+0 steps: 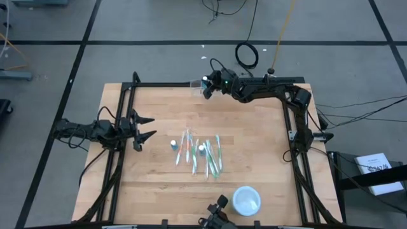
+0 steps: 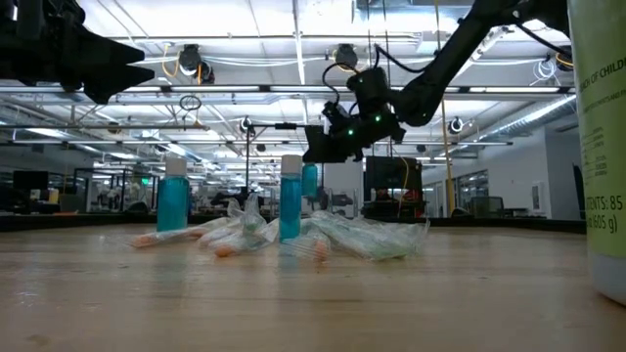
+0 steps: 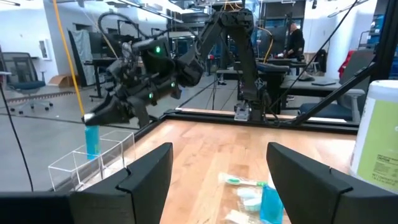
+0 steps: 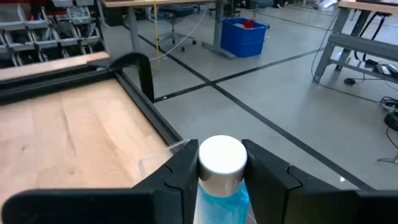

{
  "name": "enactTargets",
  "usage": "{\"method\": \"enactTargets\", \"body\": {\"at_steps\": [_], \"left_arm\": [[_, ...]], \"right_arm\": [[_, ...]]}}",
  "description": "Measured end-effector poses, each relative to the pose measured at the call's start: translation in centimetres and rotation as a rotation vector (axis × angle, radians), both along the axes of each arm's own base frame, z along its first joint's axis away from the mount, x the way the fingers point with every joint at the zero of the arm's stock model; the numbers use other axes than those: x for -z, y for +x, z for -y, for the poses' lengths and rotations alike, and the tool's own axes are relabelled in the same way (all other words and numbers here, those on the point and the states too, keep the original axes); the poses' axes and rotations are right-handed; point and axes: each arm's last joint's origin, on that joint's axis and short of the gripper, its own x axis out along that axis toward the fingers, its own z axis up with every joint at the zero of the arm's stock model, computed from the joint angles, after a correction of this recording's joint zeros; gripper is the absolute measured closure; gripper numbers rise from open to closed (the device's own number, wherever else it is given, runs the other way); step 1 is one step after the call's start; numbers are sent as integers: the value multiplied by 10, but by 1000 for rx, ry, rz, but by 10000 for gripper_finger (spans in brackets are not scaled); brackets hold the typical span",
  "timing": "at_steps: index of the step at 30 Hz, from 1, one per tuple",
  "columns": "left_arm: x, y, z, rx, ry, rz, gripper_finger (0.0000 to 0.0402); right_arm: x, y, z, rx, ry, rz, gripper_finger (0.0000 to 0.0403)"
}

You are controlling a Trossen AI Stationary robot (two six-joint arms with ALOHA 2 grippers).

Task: Pick & Place toothbrushing station
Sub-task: Put the blue mouthwash into the transparent organizer

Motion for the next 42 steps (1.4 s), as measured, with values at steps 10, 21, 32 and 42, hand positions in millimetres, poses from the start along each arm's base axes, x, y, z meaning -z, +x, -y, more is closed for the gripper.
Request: {"method": "enactTargets", "body": {"at_steps": [10,21,32,42], "left_arm": [[1,0,0,-4,-21,-8,135],[3,0,0,-2,-50,-17,135],[3,0,0,-2,-50,-16,135],[3,0,0,-2,-50,-16,135]], "right_arm": [[18,4,4,18,27,37,304],[21,2,6,55,50,34,294],[20,0,9,60,61,42,263],[17,0,8,50,21,28,231]]}}
